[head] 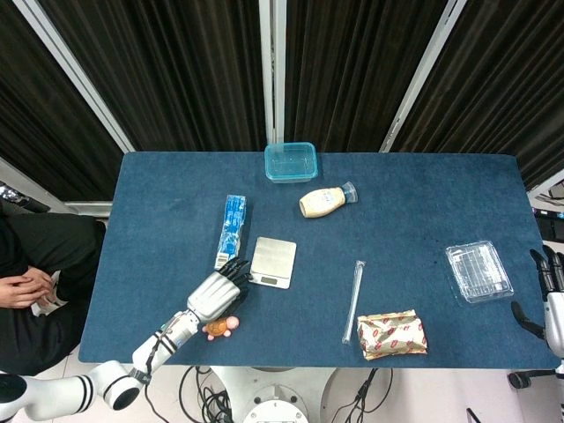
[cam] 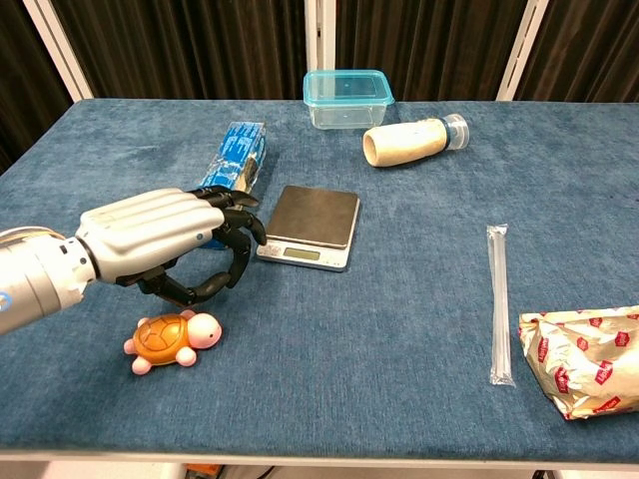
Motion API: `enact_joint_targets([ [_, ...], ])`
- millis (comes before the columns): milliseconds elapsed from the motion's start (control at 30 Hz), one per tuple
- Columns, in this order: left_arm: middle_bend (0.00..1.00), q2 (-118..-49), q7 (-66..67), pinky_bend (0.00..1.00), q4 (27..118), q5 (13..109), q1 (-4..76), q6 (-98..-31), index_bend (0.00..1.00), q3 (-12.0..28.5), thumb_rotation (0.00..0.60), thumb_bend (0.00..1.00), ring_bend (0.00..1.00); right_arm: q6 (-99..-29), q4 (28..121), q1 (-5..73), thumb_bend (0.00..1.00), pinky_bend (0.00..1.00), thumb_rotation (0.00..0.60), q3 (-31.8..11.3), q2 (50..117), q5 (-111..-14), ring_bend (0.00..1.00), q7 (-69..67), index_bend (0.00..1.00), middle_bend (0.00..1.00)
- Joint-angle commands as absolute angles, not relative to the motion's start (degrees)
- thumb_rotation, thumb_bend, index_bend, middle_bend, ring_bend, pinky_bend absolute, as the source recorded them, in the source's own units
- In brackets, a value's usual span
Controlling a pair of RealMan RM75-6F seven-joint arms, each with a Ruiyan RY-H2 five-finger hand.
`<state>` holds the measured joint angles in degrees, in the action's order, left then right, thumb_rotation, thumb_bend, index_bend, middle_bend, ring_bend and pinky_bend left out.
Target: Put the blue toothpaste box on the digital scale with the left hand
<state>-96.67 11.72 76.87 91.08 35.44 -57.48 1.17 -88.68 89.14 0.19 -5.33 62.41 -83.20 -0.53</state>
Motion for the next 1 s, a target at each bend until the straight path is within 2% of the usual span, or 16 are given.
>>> enact_joint_targets([
  [33,0.2,-96.9,12.2,0.0,76.4,90.8,35.6,-57.5,0.69,1.1,0.6,0.54,0.0,-88.6,89.1,0.2,0.21,0.0,0.6,-5.4,62.4,-83.2,0.0,-0.5,0.0,0.0],
  [1000,0.2,-97.7,11.7,0.0,75.2,89.0,36.9,-57.1,0.69,0.2,0.6,0.54,0.0,-87.7,88.2,0.2,0.21,0.0,0.6,-5.4,62.7,-82.5,0.0,-0.9,0.0,0.0],
])
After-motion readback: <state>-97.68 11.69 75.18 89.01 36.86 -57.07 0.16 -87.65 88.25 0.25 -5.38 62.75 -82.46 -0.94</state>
